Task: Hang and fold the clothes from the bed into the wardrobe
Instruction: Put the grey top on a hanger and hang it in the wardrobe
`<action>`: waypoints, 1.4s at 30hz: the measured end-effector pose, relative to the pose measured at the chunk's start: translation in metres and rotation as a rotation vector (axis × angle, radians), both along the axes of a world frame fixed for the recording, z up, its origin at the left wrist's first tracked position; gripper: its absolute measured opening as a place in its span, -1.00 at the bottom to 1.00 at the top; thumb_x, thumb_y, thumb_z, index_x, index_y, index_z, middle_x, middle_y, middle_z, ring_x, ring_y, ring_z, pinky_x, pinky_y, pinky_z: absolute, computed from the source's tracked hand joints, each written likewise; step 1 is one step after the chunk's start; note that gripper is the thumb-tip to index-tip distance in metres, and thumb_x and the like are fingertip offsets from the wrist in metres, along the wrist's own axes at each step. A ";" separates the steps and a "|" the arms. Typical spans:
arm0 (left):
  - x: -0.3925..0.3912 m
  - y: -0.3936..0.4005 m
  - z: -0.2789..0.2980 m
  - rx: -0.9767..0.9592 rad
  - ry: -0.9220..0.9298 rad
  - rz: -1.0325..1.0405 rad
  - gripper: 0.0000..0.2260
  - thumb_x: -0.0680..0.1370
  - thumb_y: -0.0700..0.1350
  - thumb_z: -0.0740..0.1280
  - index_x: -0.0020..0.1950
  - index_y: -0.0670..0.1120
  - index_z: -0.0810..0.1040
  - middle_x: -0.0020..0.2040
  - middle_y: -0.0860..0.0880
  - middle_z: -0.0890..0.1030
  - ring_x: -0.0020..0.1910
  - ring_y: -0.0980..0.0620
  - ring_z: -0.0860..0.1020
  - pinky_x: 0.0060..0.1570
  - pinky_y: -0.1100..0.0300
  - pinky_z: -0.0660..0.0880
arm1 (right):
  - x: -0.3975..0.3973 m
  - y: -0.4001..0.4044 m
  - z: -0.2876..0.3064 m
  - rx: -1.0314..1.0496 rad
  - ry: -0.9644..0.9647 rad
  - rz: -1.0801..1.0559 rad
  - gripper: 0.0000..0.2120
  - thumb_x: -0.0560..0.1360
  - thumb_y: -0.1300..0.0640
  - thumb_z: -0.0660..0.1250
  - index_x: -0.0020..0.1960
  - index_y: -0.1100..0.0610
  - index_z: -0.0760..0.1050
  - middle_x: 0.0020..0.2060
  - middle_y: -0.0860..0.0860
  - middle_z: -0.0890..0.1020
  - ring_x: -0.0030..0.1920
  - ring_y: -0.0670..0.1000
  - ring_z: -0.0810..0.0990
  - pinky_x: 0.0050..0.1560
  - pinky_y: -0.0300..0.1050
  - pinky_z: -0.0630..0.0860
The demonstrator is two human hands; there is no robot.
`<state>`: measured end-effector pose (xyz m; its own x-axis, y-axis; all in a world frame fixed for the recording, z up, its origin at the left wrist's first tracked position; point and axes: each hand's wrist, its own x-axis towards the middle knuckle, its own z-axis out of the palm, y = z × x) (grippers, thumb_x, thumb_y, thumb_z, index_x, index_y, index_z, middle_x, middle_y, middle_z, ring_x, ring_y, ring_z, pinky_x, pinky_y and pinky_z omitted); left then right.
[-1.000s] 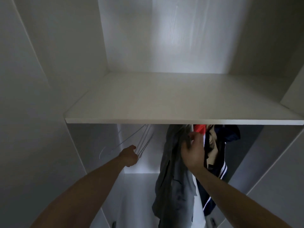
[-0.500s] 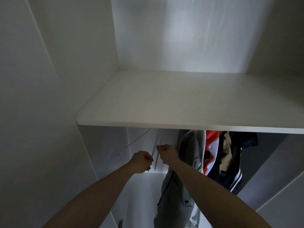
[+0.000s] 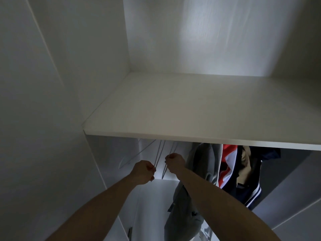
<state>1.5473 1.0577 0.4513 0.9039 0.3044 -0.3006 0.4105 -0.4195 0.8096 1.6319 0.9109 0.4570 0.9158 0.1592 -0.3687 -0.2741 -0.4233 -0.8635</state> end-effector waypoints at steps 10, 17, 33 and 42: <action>-0.006 0.004 0.002 -0.004 -0.030 0.165 -0.77 0.57 -0.32 0.33 -0.28 -0.18 0.60 -0.30 -0.15 0.64 -0.31 -0.17 0.68 -0.11 -0.09 0.65 | -0.020 -0.047 0.020 0.209 -0.075 -0.092 -0.80 0.59 0.43 0.18 -0.08 0.20 0.48 -0.18 0.14 0.59 -0.27 -0.02 0.56 -0.34 -0.22 0.49; -0.010 -0.009 0.005 -0.028 0.015 0.189 -0.84 0.59 -0.27 0.31 -0.17 -0.15 0.60 -0.27 -0.16 0.62 -0.29 -0.15 0.60 -0.19 0.05 0.50 | -0.057 -0.093 0.031 0.180 -0.014 0.016 -0.89 0.61 0.36 0.23 -0.01 0.26 0.53 -0.23 0.12 0.59 -0.36 -0.06 0.52 -0.43 -0.27 0.47; -0.099 -0.082 -0.049 0.094 0.027 0.120 -0.36 0.51 -0.19 0.47 0.55 -0.09 0.31 0.44 -0.18 0.29 -0.03 -0.06 0.57 0.08 0.04 0.55 | -0.199 -0.245 0.050 -0.024 0.043 0.260 -0.78 0.59 0.22 0.28 -0.12 0.08 0.66 -0.40 -0.09 0.61 -0.50 -0.22 0.46 -0.44 -0.41 0.31; -0.128 -0.139 -0.067 0.178 -0.133 -0.384 -0.39 0.47 -0.28 0.51 0.48 -0.17 0.41 0.37 -0.22 0.40 0.27 -0.19 0.48 0.28 -0.15 0.48 | -0.361 -0.309 0.038 -0.189 0.083 0.002 -0.80 0.60 0.06 0.26 -0.13 -0.07 0.62 -0.27 0.00 0.61 -0.26 0.03 0.51 -0.14 -0.11 0.45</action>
